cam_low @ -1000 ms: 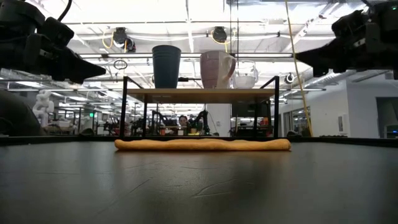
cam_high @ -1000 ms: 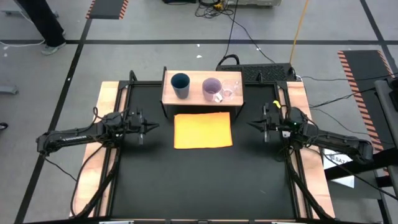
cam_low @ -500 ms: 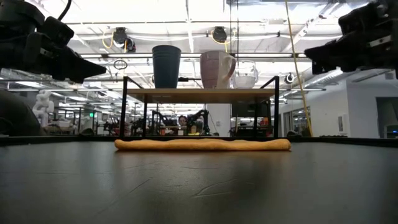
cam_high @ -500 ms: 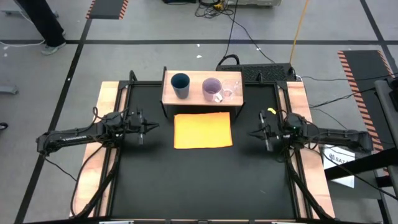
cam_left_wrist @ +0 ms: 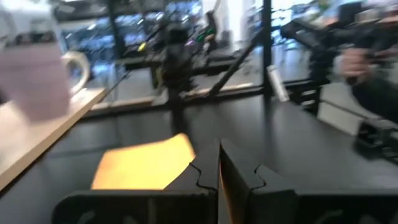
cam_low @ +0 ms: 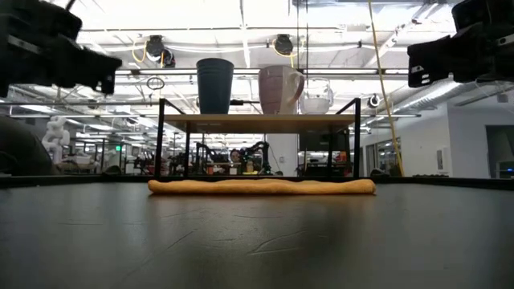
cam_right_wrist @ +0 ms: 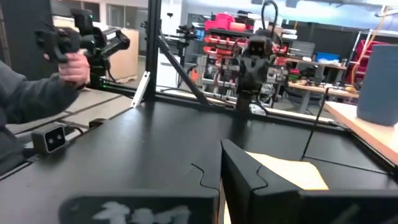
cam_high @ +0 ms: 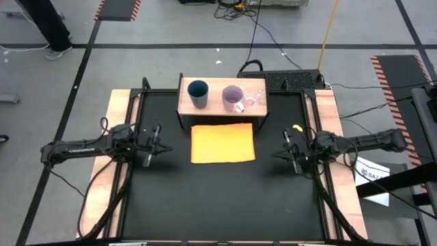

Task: Stack small to large cups/mugs on shelf
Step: Return to Home Position

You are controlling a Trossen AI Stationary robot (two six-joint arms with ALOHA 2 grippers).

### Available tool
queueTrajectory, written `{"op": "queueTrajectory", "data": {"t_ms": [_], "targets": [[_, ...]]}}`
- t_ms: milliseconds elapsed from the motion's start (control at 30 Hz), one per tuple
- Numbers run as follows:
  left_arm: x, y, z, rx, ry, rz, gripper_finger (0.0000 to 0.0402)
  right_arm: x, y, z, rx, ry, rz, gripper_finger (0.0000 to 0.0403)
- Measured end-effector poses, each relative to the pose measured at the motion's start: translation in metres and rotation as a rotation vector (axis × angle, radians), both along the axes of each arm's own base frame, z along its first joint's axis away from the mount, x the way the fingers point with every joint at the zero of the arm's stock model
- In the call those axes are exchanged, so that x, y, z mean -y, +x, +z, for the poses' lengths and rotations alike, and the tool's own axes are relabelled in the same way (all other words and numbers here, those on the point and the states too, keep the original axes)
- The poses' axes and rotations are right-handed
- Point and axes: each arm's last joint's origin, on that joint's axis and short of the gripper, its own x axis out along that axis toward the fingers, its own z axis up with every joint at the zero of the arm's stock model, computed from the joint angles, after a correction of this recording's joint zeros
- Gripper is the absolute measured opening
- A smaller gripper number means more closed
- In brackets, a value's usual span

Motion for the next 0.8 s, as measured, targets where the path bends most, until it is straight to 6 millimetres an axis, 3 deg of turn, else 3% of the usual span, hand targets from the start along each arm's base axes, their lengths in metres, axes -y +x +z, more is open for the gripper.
{"op": "queueTrajectory", "data": {"t_ms": [167,400,800], "targets": [[0.009,0.000,0.006,0.062,0.025,-0.077,0.0017,-0.011,0.001,0.002,0.021,0.002,0.025,0.0000],[0.015,0.001,0.002,0.022,0.014,-0.004,0.0017,-0.024,0.000,-0.001,0.010,-0.047,0.032,0.0000],[0.018,0.001,-0.002,-0.010,0.076,0.014,0.0017,-0.030,0.000,-0.005,-0.030,-0.084,0.060,0.0000]]}}
